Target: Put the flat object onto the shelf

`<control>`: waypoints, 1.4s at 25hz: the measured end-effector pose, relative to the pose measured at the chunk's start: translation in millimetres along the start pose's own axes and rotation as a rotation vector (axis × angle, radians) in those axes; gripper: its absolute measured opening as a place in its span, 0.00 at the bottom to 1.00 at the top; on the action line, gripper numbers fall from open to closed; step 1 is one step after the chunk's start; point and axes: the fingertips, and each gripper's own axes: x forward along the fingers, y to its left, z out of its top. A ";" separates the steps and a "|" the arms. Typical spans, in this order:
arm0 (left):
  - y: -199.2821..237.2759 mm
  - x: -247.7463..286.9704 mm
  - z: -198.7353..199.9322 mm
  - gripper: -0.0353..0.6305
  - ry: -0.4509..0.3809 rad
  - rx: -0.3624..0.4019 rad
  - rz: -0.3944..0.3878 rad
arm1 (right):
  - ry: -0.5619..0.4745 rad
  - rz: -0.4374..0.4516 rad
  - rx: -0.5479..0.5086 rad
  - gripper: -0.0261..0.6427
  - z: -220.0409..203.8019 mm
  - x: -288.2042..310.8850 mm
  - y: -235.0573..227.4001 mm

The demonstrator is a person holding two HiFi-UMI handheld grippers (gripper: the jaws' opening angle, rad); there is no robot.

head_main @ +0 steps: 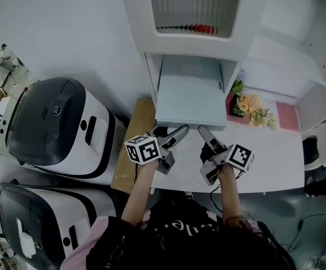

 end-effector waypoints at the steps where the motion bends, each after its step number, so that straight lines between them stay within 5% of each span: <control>1: -0.3 -0.2 -0.4 0.74 0.004 0.003 0.002 | 0.003 -0.005 -0.004 0.47 -0.3 1.0 1.7; 6: 0.4 -2.2 0.8 0.74 0.016 0.022 0.011 | 0.008 -0.039 -0.007 0.40 -0.9 5.9 1.0; 24: -29.0 -54.7 -1.0 0.74 -0.018 0.077 -0.028 | -0.019 0.001 0.015 0.39 4.9 25.7 4.7; 35: -66.6 -93.4 -27.1 0.74 0.022 0.129 -0.083 | 0.035 -0.041 -0.198 0.36 -38.5 -12.5 31.4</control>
